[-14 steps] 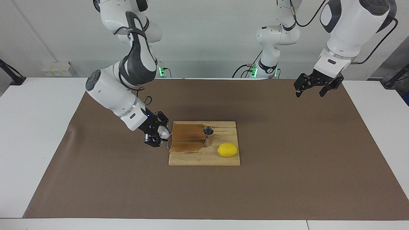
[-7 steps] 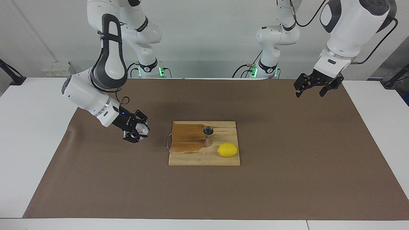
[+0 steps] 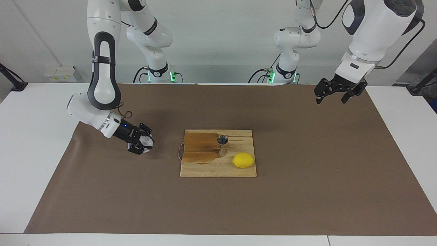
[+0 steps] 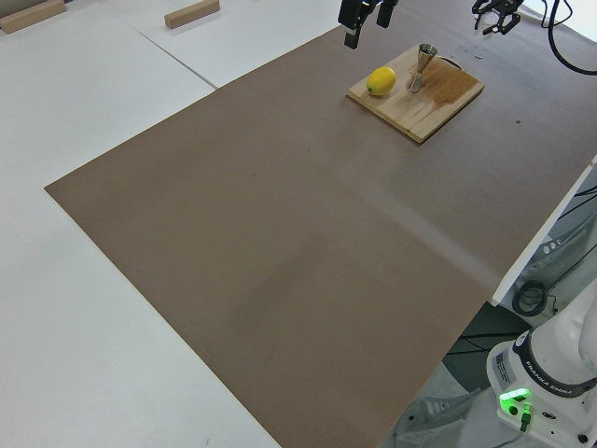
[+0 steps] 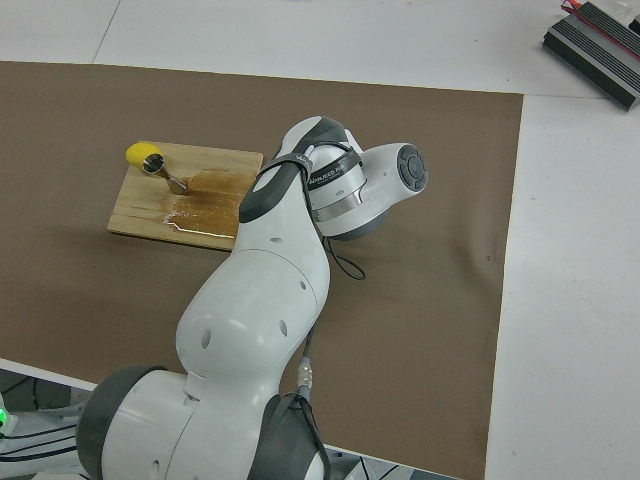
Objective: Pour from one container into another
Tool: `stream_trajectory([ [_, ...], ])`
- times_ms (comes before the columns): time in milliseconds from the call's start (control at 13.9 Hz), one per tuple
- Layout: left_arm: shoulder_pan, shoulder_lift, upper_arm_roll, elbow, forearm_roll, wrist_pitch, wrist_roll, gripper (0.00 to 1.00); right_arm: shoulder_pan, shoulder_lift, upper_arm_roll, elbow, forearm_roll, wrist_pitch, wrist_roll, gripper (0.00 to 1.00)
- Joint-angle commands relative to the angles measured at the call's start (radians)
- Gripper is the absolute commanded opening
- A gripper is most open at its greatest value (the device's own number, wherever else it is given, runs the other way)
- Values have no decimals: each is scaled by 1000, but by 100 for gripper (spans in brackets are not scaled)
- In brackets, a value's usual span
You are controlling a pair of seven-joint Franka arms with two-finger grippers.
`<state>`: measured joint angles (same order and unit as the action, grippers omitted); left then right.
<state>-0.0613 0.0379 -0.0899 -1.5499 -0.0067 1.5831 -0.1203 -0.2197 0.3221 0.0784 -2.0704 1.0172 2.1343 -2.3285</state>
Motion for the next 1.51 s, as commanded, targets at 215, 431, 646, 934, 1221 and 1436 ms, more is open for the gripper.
stream_trajectory([
  [215,4,-26,-2,-25,14,-5,2,100,-17,11,12,7,34,9,-46,99],
  [431,4,-26,-2,-25,14,-5,2,100,-6,-46,4,12,2,21,14,100],
  [646,4,-26,-2,-25,14,-3,2,100,-35,-101,0,12,-150,6,69,100],
  [934,4,-26,-2,-25,14,-3,2,100,-26,-214,4,18,-379,-59,434,100],
  [1221,4,-26,-2,-25,14,-5,2,100,77,-242,6,50,-628,-56,948,100],
  [1436,5,-26,-2,-25,14,-5,2,100,147,-258,7,56,-797,-51,1343,100],
])
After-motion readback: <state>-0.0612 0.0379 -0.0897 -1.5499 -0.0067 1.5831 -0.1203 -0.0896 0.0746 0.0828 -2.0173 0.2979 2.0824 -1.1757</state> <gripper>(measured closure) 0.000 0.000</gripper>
